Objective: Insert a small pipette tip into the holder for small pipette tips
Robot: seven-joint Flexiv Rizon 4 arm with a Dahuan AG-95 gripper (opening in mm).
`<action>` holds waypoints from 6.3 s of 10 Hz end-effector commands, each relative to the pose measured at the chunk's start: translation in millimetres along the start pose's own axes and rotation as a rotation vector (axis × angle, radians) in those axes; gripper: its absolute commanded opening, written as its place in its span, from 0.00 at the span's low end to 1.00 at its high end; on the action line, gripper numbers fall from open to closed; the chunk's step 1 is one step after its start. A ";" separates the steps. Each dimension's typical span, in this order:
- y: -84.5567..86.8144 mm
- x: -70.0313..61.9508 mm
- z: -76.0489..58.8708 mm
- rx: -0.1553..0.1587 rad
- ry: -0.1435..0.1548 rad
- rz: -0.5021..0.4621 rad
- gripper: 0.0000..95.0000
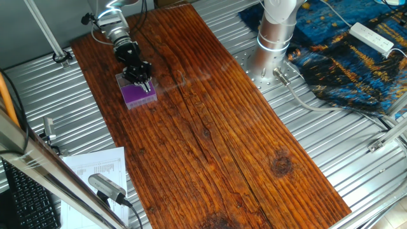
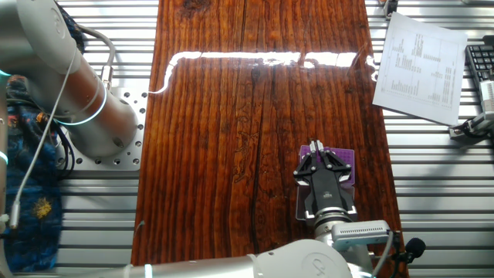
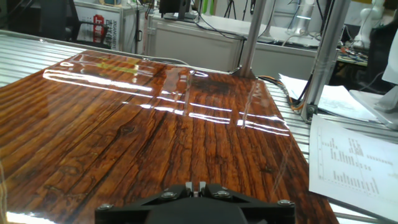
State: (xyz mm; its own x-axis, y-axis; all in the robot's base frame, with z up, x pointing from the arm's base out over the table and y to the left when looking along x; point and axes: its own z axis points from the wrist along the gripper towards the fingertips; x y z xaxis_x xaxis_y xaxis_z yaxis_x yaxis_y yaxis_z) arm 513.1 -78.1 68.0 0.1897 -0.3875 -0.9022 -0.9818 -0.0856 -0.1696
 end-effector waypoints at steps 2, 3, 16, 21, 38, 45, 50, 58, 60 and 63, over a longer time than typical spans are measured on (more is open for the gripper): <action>-1.2 0.6 0.0 0.012 -0.001 0.001 0.00; -1.2 1.0 0.0 0.016 -0.002 0.000 0.00; 0.6 2.7 0.4 0.038 -0.001 0.006 0.00; 1.7 3.9 0.8 0.041 -0.005 0.016 0.00; 6.0 6.3 3.3 0.044 -0.005 0.015 0.00; 7.2 9.8 2.9 0.043 -0.001 0.008 0.00; 8.0 10.4 1.1 0.040 0.011 -0.002 0.00; 8.3 9.9 0.2 0.036 0.024 0.001 0.20; 8.0 6.3 -0.8 0.031 0.055 0.027 0.20; 5.5 -3.3 -3.3 0.023 0.141 0.084 0.00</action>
State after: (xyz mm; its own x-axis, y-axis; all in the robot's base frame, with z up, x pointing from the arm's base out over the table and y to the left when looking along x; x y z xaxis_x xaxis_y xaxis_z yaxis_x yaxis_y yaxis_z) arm 507.2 -80.3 70.2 0.1183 -0.4958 -0.8604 -0.9925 -0.0329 -0.1175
